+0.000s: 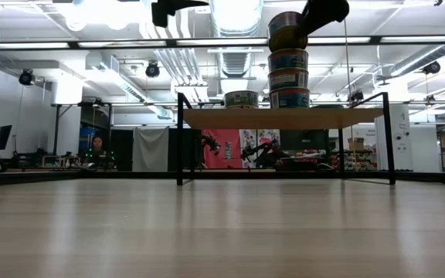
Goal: Stack canned seafood by type on shelf
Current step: Stack the blue-pink tuna can on top of the other blue-pink tuna cans
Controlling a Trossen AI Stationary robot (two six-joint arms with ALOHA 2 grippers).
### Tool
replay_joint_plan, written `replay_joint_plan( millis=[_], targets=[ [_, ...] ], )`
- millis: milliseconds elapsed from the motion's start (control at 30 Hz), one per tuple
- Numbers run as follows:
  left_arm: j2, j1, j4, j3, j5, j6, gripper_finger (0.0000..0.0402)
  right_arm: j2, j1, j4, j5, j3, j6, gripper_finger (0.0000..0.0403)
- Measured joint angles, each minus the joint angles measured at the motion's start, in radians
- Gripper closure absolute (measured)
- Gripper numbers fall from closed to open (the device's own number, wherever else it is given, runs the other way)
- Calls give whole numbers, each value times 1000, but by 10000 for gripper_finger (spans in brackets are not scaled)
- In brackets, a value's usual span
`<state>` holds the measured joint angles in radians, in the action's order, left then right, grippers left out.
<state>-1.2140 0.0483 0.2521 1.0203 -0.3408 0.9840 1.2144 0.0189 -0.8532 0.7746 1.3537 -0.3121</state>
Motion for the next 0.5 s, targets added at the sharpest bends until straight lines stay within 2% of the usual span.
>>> replay_joint_plan(
  millis=[500],
  targets=[
    [0,1,0,0,-13,-3,70,0,-14,-14,1,0,41,127]
  ],
)
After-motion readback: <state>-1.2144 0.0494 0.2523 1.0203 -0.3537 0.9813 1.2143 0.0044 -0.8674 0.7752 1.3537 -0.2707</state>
